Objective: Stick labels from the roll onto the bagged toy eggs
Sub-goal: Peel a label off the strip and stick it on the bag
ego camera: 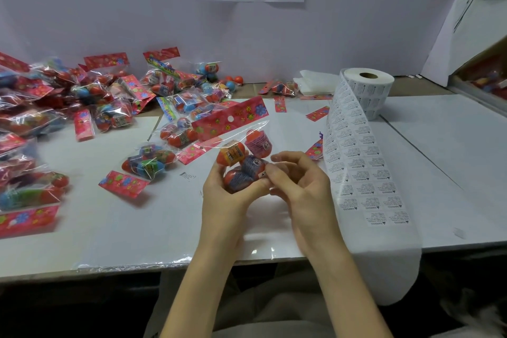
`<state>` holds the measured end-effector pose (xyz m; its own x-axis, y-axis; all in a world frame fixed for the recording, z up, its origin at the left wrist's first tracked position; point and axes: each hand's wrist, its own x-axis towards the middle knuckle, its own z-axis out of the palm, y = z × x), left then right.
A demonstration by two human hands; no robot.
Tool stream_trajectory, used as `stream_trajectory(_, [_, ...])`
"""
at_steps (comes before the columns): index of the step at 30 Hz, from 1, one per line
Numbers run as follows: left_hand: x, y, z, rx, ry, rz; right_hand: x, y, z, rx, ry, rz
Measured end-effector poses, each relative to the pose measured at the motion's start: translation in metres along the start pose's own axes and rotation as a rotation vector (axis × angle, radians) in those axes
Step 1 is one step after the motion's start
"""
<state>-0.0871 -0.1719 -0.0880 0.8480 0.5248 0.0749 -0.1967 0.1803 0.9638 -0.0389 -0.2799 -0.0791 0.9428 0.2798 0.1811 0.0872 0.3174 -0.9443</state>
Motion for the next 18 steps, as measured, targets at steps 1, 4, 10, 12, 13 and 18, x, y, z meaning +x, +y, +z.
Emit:
stream_trajectory(1, [-0.0002,-0.0001,-0.0001,-0.002,0.005,0.002,-0.0004,0.0003,0.0000,-0.015,0.004,-0.014])
stream_trajectory(4, [-0.0013,0.0005,0.0002,0.003,0.018,0.009,-0.0011,0.0013,-0.0018,-0.033,0.020,-0.053])
stream_trajectory(10, [-0.0007,0.0012,0.0005,0.000,-0.004,0.005,-0.0004,0.0006,-0.0029,-0.023,0.028,-0.068])
stream_trajectory(12, [-0.0011,0.0014,0.0003,0.008,0.001,0.002,-0.0004,0.0009,-0.0029,-0.015,0.025,-0.062])
stream_trajectory(13, [-0.0012,0.0018,0.0001,0.003,0.003,-0.001,-0.0002,0.0010,-0.0026,-0.009,0.025,-0.056])
stream_trajectory(18, [-0.0018,0.0039,0.0000,-0.030,-0.006,-0.013,0.0008,0.0008,-0.0016,0.013,0.015,-0.012])
